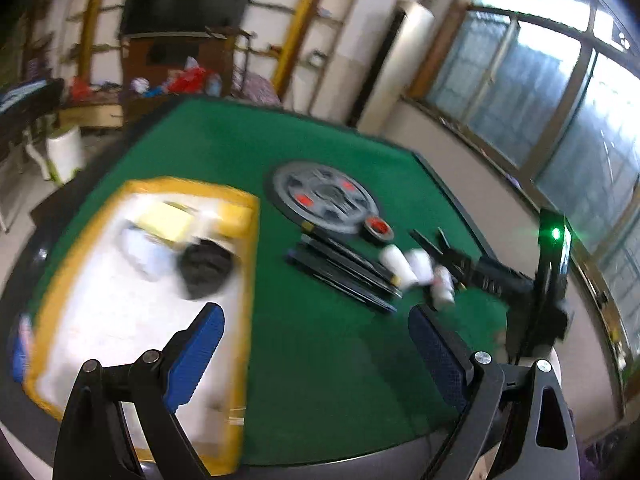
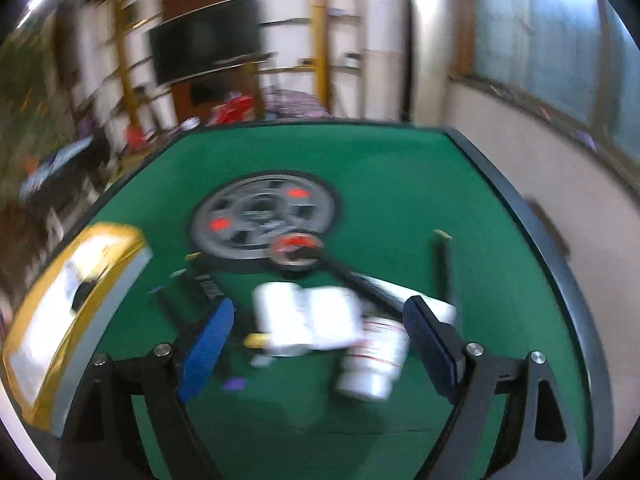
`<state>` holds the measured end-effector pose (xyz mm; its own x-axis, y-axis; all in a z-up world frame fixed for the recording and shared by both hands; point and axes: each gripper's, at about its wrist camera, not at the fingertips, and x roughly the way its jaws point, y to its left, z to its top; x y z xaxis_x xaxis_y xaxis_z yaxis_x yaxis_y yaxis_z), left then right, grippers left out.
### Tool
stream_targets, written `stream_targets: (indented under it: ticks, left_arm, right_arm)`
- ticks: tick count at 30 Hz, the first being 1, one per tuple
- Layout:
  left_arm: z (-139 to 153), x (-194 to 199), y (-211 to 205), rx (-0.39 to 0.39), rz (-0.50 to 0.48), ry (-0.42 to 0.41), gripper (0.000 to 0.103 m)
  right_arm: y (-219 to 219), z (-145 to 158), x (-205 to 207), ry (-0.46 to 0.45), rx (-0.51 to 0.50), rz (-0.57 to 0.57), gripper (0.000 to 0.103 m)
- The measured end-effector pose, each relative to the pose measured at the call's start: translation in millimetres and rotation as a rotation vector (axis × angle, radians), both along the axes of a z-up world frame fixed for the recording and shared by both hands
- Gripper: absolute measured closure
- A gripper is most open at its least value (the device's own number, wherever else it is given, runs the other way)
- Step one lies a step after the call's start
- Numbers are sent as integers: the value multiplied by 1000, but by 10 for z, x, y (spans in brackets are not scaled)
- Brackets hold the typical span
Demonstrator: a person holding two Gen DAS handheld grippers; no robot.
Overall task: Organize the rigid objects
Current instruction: 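Grasp the purple-capped black marker with the left tool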
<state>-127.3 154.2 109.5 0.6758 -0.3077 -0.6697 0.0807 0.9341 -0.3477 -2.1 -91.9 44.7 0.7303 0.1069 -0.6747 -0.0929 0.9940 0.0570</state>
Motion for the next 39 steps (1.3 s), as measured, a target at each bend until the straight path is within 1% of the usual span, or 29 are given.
stream_targets:
  ticks: [1,2,5,7,9,10,12,14,16,18,19,20,22,24,25,28,30,31,33,34,36,37,38,39]
  left_arm:
    - [-54,71,-108,-5,-18,22,8]
    - [-104,115,-177,-5,-23,40,8]
    - [-311,301,-409,-1,-12,113,8]
    - [-460,449,-561,23,-4,169,8]
    - [-589,612,-691,71,11,209,8]
    - [-637,693,-752,92,23,217,8]
    - [-710,870,-854,135,57,217,8]
    - [-785,1039,-933,190,96,216,8]
    - [-920,1173,-998,268,119,231,8]
    - [-1032,1176,-1015,278,111,245,9]
    - [-1036,1107,-1062,353,92,220,13]
    - [-1044,1061,-1050,355,78,216,14]
    - [-1040,962,-944,350,69,237,14]
    - [-1030,883,-819,327,71,254,15]
    - [-1020,860,-804,323,65,249,16]
    - [-1038,852,-884,353,55,233,16]
    - [-1041,891,-938,352,56,220,16]
    - [-1040,938,-968,352,56,215,15]
    - [-1063,1022,-1018,351,57,214,8]
    - [-1082,1049,-1041,350,55,215,3]
    - [-1098,1075,-1061,349,61,199,1]
    - [-1092,1071,-1062,348,64,196,3]
    - [-1073,1059,-1061,346,64,183,23]
    - [-1025,1029,-1051,345,59,153,44]
  right_arm:
    - [-211,-40,68,18,40,-43,17]
    - [-330,-58,111,26,69,-66,17]
    - [-790,-173,263,27,164,-169,17]
    - [-1004,-273,311,20,205,-211,17]
    - [-1155,-399,350,25,239,-235,17]
    - [-1196,-440,373,48,265,-236,17]
    - [-1247,-446,383,42,316,-219,17]
    - [-1226,-440,373,35,323,-196,17]
    - [-1178,-463,381,52,328,-178,17]
    - [-1161,-487,393,62,329,-170,17]
    - [-1160,-485,386,59,332,-169,17]
    - [-1154,-473,383,55,335,-167,17]
    - [-1145,-473,377,54,337,-163,17]
    - [-1152,-473,351,57,343,-157,17]
    - [-1137,-478,351,62,344,-152,17]
    - [-1112,-487,347,72,342,-142,17]
    - [-1110,-487,367,72,336,-142,17]
    - [-1114,-489,366,71,332,-148,17]
    - [-1176,-487,349,64,326,-169,17]
    - [-1190,-490,339,62,329,-181,17]
    - [-1253,-507,336,63,347,-204,17]
    - [-1274,-518,341,66,354,-213,17]
    - [-1296,-529,342,70,359,-220,17]
    - [-1310,-541,344,75,362,-225,17]
